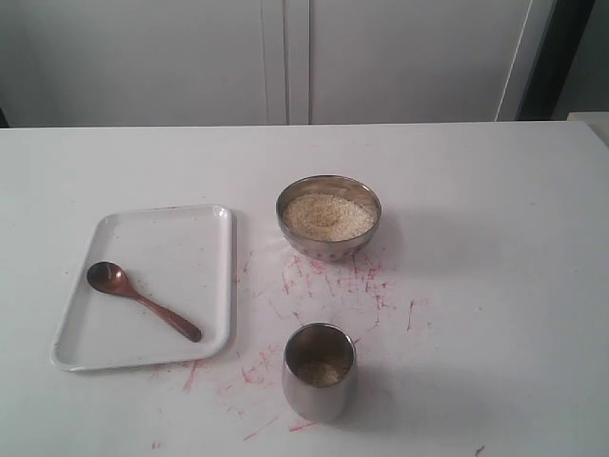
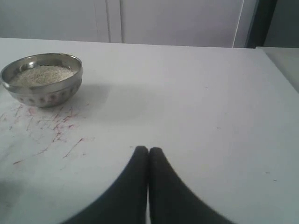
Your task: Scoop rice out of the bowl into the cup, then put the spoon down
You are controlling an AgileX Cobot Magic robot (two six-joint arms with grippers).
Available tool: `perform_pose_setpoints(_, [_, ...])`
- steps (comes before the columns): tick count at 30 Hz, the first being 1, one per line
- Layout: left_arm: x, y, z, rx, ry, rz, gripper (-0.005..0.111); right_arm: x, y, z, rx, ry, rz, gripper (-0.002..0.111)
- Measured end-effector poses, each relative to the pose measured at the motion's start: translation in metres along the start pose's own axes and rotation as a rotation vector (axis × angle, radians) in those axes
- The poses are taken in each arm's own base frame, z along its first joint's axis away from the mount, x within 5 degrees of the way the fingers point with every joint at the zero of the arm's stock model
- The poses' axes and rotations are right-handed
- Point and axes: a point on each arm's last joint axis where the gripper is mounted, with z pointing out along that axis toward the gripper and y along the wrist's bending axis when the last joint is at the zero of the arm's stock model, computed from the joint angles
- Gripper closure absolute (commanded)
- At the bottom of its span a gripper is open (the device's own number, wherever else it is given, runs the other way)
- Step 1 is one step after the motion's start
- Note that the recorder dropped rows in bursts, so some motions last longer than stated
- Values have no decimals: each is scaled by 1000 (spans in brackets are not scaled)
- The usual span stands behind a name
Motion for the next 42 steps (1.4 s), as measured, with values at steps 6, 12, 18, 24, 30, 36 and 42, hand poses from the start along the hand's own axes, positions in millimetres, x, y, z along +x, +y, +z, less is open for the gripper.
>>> perform_pose_setpoints(6, [0, 0, 0, 0, 0, 0, 92, 0, -1, 0, 20, -2, -55, 108])
perform_pose_setpoints(12, [0, 0, 0, 0, 0, 0, 92, 0, -2, 0, 31, 1, -64, 108])
perform_pose_setpoints(18, [0, 0, 0, 0, 0, 0, 92, 0, -2, 0, 33, 5, -63, 108])
perform_pose_setpoints(24, [0, 0, 0, 0, 0, 0, 92, 1, -2, 0, 34, 15, -64, 108])
perform_pose_setpoints(30, [0, 0, 0, 0, 0, 0, 92, 2, -2, 0, 34, 19, -64, 108])
perform_pose_setpoints(36, [0, 0, 0, 0, 0, 0, 92, 2, -2, 0, 34, 19, -64, 108])
perform_pose_setpoints(42, [0, 0, 0, 0, 0, 0, 92, 2, -2, 0, 34, 19, -64, 108])
